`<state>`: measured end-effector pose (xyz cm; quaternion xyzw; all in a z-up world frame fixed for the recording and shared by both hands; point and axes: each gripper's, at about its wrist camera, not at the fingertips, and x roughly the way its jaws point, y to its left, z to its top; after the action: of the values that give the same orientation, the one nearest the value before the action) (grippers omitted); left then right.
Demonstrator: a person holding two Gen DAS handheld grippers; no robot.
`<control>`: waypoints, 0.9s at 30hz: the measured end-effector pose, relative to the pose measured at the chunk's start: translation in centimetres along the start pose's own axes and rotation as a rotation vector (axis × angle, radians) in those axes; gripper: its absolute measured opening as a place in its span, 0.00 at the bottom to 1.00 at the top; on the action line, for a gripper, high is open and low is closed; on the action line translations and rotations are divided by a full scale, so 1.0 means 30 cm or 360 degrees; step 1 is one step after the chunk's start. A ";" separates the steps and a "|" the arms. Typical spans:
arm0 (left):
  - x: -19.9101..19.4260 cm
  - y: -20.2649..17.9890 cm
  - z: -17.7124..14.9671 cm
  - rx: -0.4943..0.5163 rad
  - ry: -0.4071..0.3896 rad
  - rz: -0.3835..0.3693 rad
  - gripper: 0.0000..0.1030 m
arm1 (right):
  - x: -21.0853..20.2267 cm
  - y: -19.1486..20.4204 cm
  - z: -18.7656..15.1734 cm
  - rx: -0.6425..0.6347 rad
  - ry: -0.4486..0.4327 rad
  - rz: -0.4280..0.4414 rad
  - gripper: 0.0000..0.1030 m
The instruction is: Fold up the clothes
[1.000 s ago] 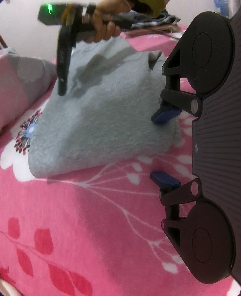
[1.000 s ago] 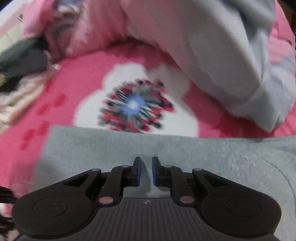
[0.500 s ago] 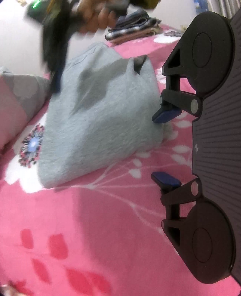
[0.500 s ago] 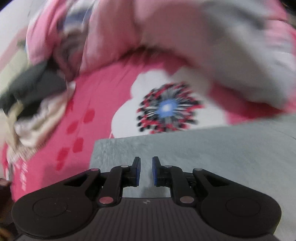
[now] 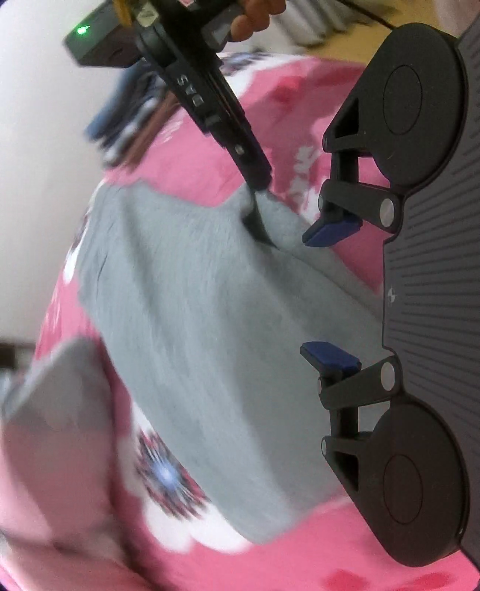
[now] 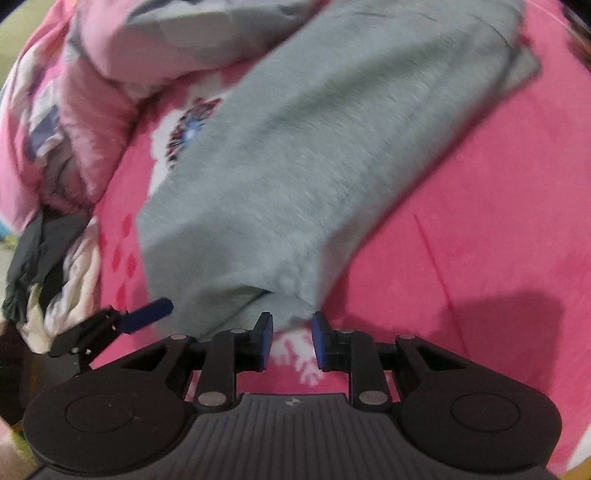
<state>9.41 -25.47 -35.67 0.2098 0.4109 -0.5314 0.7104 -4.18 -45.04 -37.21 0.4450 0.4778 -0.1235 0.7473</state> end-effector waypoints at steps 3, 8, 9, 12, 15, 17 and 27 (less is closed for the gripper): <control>0.055 -0.014 0.006 0.0112 0.0044 0.0024 0.50 | 0.032 -0.048 -0.026 0.0130 -0.0085 0.0026 0.24; 0.101 -0.009 0.011 0.0200 0.0080 0.0061 0.47 | 0.087 -0.080 -0.040 0.0251 -0.0133 0.0115 0.24; 0.105 -0.013 0.009 0.0216 0.0083 0.0065 0.48 | 0.091 -0.083 -0.044 0.0262 -0.0137 0.0121 0.24; 0.112 -0.022 0.008 0.0256 0.0089 0.0070 0.50 | 0.092 -0.090 -0.055 0.0294 -0.0146 0.0135 0.24; 0.116 -0.032 0.009 0.0277 0.0093 0.0074 0.50 | 0.082 -0.100 -0.064 0.0291 -0.0173 0.0115 0.22; 0.118 -0.028 0.014 0.0260 0.0091 0.0089 0.42 | 0.084 -0.099 -0.066 0.0285 -0.0193 0.0115 0.19; 0.060 0.006 0.059 0.0074 0.0028 0.0012 0.05 | 0.042 -0.018 -0.047 0.0108 -0.0277 0.0285 0.07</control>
<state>10.38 -27.76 -36.12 0.2324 0.4040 -0.5361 0.7038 -4.70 -43.92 -38.75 0.4985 0.3652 -0.1106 0.7784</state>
